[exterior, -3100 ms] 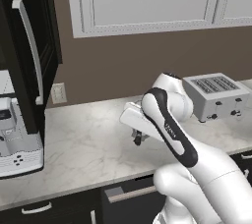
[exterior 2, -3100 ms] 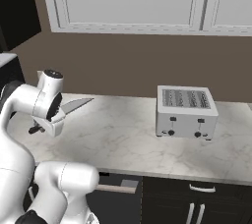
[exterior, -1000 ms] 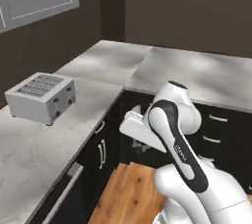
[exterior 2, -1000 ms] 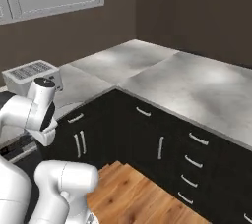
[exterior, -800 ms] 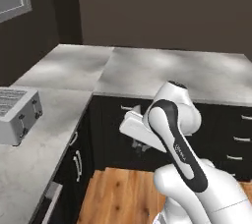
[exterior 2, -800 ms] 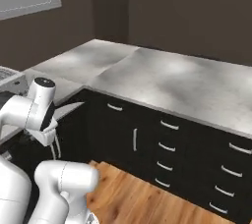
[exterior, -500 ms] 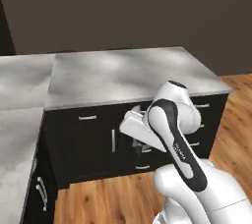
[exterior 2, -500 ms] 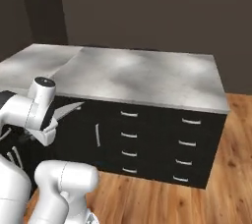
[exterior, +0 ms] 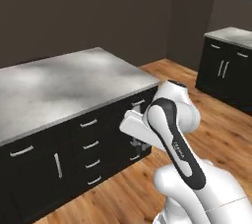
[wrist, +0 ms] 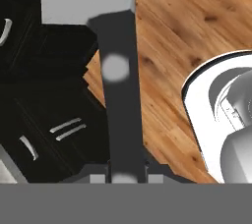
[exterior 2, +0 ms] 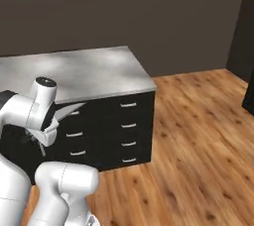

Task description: Move the cutting board and knife to the sink. Then move spray from the cabinet to the counter.

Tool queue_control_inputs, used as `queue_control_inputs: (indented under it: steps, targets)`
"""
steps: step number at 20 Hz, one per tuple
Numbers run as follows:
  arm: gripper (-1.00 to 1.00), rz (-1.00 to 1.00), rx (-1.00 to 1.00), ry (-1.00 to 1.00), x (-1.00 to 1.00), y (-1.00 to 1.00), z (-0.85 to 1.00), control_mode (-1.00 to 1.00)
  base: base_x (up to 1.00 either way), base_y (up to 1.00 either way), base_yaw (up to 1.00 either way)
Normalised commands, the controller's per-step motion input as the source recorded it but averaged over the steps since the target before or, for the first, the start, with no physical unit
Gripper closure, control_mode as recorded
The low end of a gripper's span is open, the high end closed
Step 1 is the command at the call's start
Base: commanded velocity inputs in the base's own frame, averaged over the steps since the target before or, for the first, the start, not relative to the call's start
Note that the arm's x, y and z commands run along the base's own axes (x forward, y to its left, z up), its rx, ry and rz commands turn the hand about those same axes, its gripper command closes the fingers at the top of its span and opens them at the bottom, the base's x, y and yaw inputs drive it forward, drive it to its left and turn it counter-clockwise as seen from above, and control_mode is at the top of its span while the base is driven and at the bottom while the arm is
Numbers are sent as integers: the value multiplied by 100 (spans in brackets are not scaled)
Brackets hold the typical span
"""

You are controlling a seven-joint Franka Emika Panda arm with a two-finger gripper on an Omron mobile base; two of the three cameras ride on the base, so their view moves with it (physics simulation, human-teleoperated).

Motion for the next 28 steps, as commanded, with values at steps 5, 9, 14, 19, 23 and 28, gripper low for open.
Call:
queue_control_inputs:
  steps: [5, 9, 14, 19, 23, 28]
  targets:
    - [100, 0, 0, 0, 0, 0, 0, 100, 11, -3, -73]
    - [100, 0, 0, 0, 0, 0, 0, 100, 19, -4, -67]
    - [100, 0, 0, 0, 0, 0, 0, 100, 35, -4, -52]
    - [100, 0, 0, 0, 0, 0, 0, 100, 62, -1, -29]
    - [100, 0, 0, 0, 0, 0, 0, 100, 79, -7, -6]
    - [100, 0, 0, 0, 0, 0, 0, 100, 84, -18, 0]
